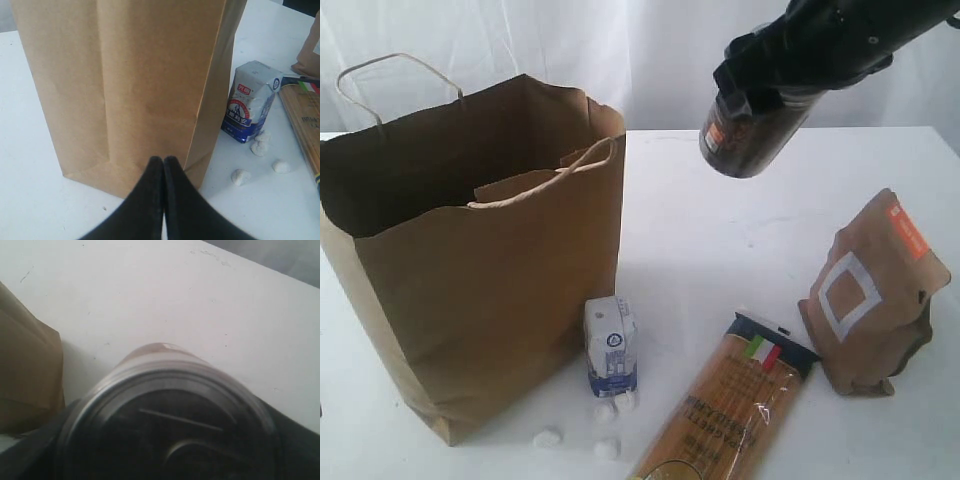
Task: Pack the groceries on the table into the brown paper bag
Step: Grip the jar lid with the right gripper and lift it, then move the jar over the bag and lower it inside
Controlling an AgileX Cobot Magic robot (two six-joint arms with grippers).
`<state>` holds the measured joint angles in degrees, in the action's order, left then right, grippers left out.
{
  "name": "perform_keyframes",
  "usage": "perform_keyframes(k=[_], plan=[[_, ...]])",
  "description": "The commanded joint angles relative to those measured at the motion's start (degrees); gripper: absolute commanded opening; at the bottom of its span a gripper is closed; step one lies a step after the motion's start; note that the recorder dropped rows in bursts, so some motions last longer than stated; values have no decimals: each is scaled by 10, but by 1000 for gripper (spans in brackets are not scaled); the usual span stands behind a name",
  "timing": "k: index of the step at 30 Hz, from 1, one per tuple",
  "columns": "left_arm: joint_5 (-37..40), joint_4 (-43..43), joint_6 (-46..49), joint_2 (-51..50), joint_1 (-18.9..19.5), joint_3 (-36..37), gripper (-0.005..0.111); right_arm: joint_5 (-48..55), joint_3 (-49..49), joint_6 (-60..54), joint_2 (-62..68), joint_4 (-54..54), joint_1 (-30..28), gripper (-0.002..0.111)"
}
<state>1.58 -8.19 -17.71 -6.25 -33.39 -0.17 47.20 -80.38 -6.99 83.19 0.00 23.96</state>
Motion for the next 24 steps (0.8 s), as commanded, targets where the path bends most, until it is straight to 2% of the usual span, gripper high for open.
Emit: perform_keyframes(k=[1,11,24], plan=[[-1,1,-3,3,1,2,0,-26,-23,-7,-11,0,9,11],[-1,1,-3,3,1,2,0,-17,-97,-24,-14,-13,56,11],[-1,1,-3,3,1,2,0,20,-191,-79,-14,-51,199,11]])
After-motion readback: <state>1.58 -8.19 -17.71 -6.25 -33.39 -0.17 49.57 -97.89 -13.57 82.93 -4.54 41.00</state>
